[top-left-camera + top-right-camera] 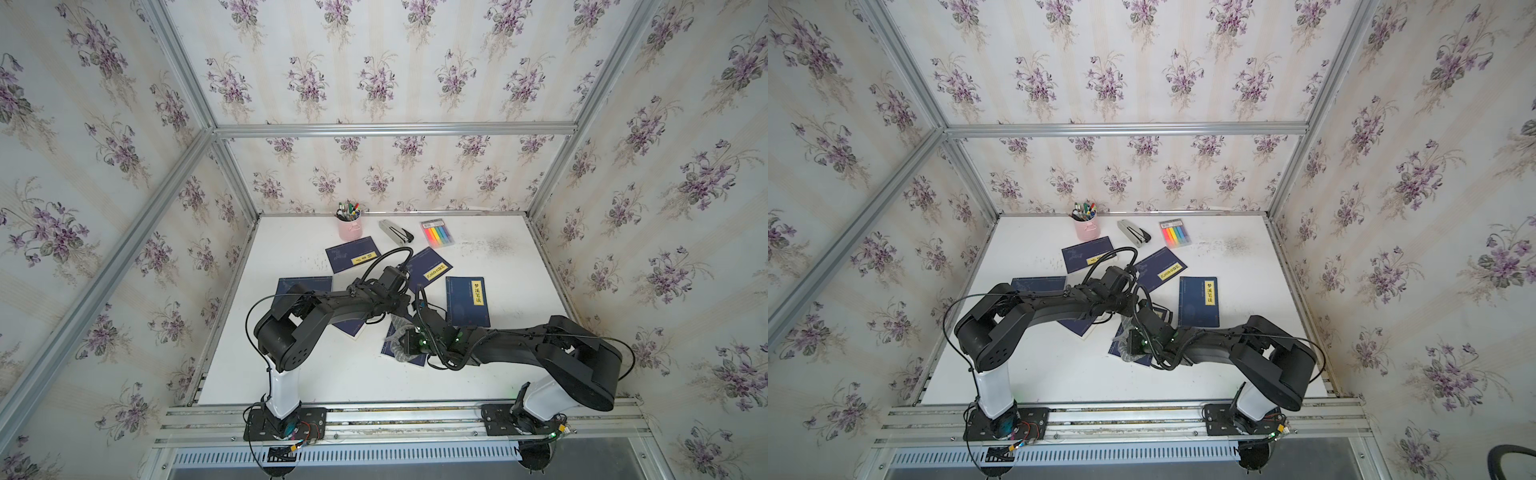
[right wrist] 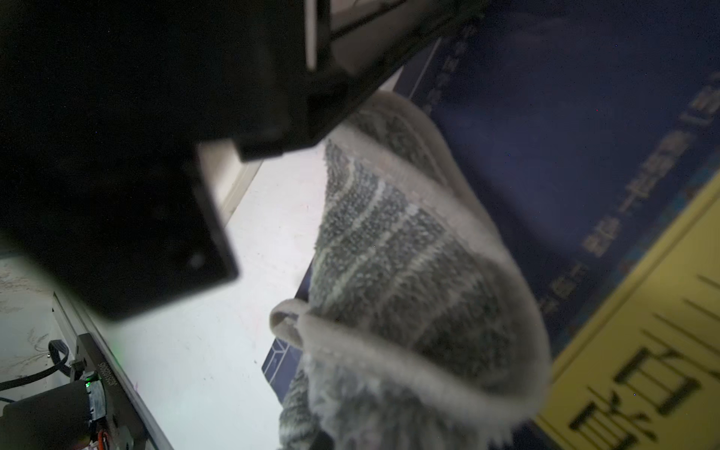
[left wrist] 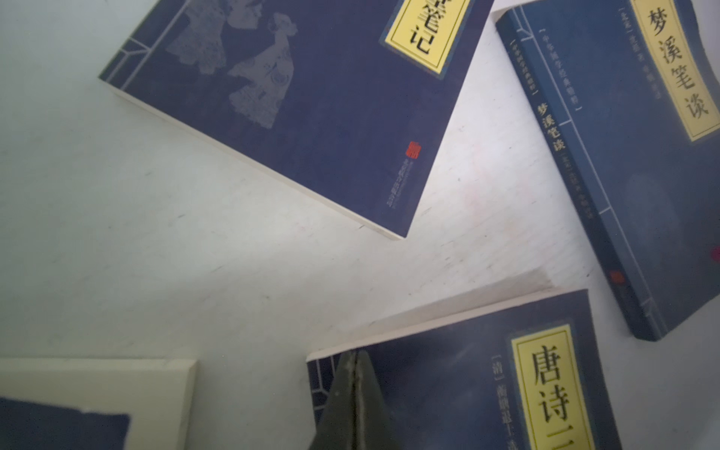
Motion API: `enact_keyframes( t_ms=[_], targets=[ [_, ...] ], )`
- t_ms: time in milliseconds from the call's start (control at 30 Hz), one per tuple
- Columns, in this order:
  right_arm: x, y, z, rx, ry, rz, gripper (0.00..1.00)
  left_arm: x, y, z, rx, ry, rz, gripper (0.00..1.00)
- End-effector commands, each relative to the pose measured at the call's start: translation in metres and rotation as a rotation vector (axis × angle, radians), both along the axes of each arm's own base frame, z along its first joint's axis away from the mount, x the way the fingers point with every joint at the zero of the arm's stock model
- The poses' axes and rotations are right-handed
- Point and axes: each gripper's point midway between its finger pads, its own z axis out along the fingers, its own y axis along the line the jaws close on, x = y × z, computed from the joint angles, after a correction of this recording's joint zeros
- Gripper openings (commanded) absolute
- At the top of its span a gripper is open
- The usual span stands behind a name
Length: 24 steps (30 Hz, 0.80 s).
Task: Wipe the cover of the book
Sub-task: Wipe the dirt from the cover of the book.
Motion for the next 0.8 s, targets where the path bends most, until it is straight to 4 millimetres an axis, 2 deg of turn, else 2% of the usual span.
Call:
enact_keyframes(
  t_ms=[0,100,233,333,433,600,767],
  targets=[
    [-0.013,-0.02,-0.022,-0.067,0.057,-0.022,0.0,-0.063,0.06,-0.055,0.269,0.273,0.018,0.0],
    [-0.016,-0.037,-0.032,-0.093,0.085,-0.065,0.0,-0.064,0.06,-0.058,0.269,0.281,0.019,0.0],
    [-0.015,-0.073,-0.04,-0.112,0.124,-0.155,0.0,-0.066,0.06,-0.059,0.27,0.291,0.016,0.0],
    [-0.009,-0.103,-0.039,-0.118,0.123,-0.22,0.0,-0.068,0.061,-0.059,0.27,0.296,0.016,0.0],
    [0.0,-0.124,-0.031,-0.143,0.093,-0.245,0.0,-0.07,0.059,-0.058,0.254,0.3,0.008,0.0],
    [0.014,-0.129,-0.02,-0.229,0.045,-0.213,0.0,-0.072,0.053,-0.059,0.236,0.314,-0.023,0.0],
    [0.018,-0.114,-0.007,-0.232,0.017,-0.161,0.0,-0.074,0.052,-0.062,0.239,0.326,-0.02,0.0]
  ],
)
